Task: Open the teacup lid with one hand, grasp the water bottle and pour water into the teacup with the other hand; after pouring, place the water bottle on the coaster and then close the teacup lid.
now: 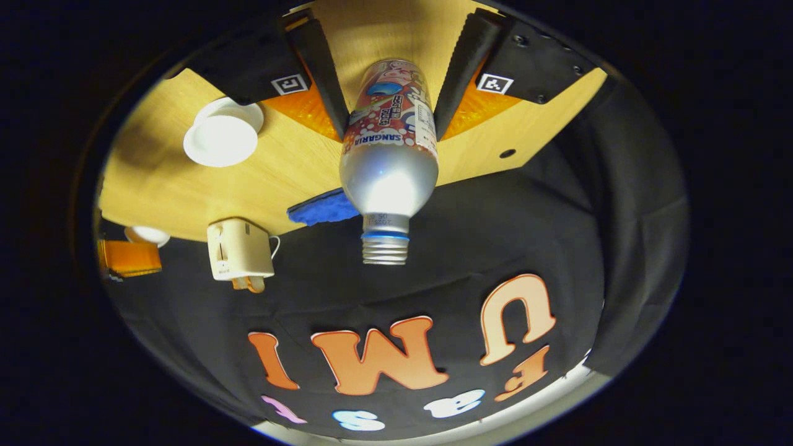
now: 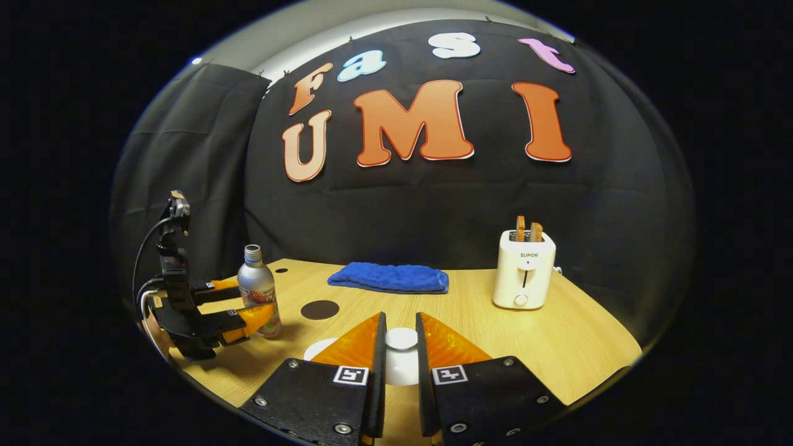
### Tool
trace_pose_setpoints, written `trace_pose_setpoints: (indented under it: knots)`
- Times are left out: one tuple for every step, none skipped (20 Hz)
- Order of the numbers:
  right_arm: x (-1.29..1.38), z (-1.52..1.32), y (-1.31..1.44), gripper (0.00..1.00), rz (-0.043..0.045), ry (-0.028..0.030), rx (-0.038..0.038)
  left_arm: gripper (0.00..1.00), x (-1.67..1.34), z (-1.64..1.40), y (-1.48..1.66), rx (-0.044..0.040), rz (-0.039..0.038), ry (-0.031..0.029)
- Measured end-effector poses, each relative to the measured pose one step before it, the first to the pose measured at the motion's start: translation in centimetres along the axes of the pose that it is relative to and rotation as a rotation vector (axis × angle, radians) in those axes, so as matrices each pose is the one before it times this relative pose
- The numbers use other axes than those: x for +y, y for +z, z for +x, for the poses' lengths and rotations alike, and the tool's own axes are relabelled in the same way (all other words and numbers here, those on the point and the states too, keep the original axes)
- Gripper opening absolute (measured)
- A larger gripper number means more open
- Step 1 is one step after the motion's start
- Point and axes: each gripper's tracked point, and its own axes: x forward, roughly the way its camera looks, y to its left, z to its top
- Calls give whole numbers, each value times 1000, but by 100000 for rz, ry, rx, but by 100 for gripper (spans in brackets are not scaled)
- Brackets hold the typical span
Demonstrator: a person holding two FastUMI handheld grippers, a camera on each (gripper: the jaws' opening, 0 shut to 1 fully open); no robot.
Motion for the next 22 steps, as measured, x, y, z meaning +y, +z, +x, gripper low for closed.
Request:
trace_pose_setpoints:
  knots:
    - [-531,-246,4,23,165,-708,-333,83,60,54,188,116,4677,257]
    - [-481,-297,-257,23,-68,-262,199,84,-190,290,187,-153,4302,218]
    - [-438,-254,-69,23,286,-466,104,83,-236,138,320,-401,4034,189]
    - [-231,-200,113,23,464,-259,-580,80,-400,-79,33,151,3331,21]
    - [-364,-123,38,23,456,-226,-475,84,-577,45,-81,200,2770,-429]
    - [-424,-140,-68,23,350,-333,-205,80,-698,-23,0,264,2922,-630]
    - [-354,-180,-75,23,225,-548,-96,84,-263,-71,-17,205,3626,-383]
    - [-397,-183,-71,23,87,-503,-84,80,-514,-14,120,-87,4621,-233]
    - [-317,-164,38,23,-12,-291,-123,84,-165,15,159,27,4495,209]
    - [-282,-213,-62,23,-96,-244,-280,80,-276,22,-28,-5,3822,76]
    - [-241,-165,52,23,-36,-179,-404,80,-220,68,27,428,4010,-98]
    - [-367,-103,-94,23,393,-448,7,80,-259,25,-18,441,3994,-117]
    - [-267,-129,-18,23,818,-109,-456,84,-114,91,155,243,4184,171]
    - [-173,-111,14,23,703,-22,-215,84,-98,192,59,22,4273,23]
    - [-170,-182,98,23,356,-147,-521,80,-228,93,94,-18,4234,-137]
    - [-307,-48,84,23,-8,-564,-368,80,17,-34,-118,167,4264,60]
    - [-298,-109,85,23,-228,-518,-480,80,-193,0,20,-226,3662,-326]
    - [-335,-159,83,23,-187,-867,-506,80,-205,-31,180,-300,2971,-664]
    - [-323,-147,64,23,-513,-800,-506,84,-219,38,-57,187,3263,-231]
    - [-298,-132,94,23,-575,-680,-272,84,63,-154,-44,-88,3815,377]
    - [-234,-53,151,23,-287,-742,-206,80,24,-4,135,-170,3736,482]
    - [-261,-172,70,23,-59,-268,10,83,-58,-173,-102,-65,3466,198]
